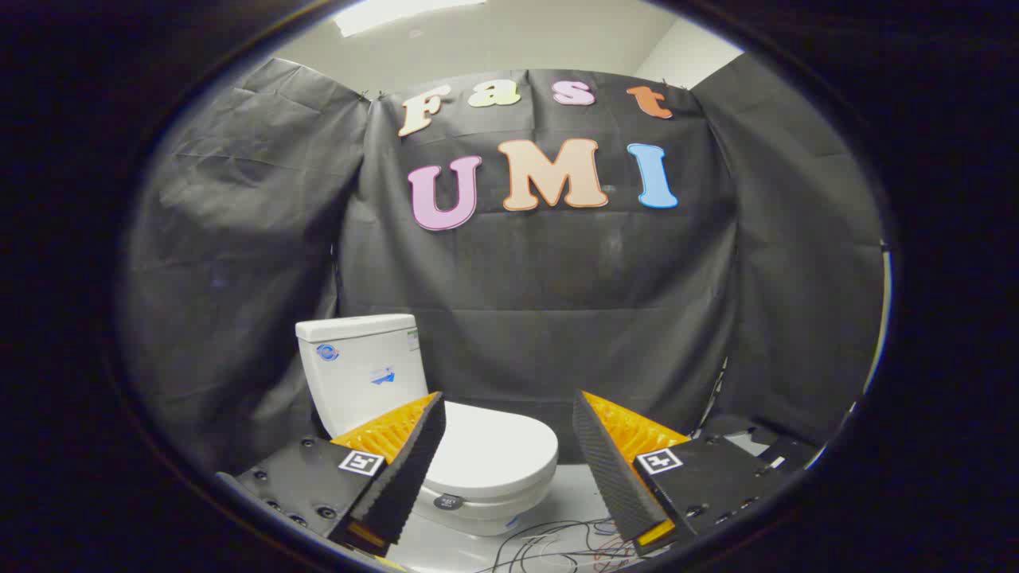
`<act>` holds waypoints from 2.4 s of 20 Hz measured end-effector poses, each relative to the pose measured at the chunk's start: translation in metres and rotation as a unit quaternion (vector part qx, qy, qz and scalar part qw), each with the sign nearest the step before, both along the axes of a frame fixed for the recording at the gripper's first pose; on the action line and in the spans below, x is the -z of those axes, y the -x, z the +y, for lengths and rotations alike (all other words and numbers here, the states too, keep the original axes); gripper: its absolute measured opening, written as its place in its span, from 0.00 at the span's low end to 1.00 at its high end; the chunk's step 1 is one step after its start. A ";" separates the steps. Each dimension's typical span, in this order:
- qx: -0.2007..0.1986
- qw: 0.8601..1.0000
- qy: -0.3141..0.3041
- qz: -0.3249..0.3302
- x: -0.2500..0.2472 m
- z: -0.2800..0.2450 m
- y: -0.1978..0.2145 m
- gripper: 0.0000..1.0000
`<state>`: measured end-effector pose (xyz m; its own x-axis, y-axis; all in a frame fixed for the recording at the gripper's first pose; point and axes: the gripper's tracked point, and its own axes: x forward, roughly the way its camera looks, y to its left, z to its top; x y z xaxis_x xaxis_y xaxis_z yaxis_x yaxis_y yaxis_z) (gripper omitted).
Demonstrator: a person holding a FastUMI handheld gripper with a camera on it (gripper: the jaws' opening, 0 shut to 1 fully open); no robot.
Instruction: Open the toilet lid.
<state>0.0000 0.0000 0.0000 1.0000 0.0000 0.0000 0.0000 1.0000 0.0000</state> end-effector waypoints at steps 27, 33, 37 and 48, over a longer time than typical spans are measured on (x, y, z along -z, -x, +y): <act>0.000 1.000 0.000 0.000 0.000 0.000 0.000 0.99; 0.000 1.000 0.000 0.000 0.000 0.000 0.000 0.99; 0.001 1.000 0.000 0.000 -0.001 0.000 -0.001 0.99; -0.003 1.000 0.019 0.001 0.002 0.009 -0.048 0.99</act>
<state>0.0481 0.0093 -0.0022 1.0000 0.0068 -0.0019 -0.0069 0.9992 -0.0383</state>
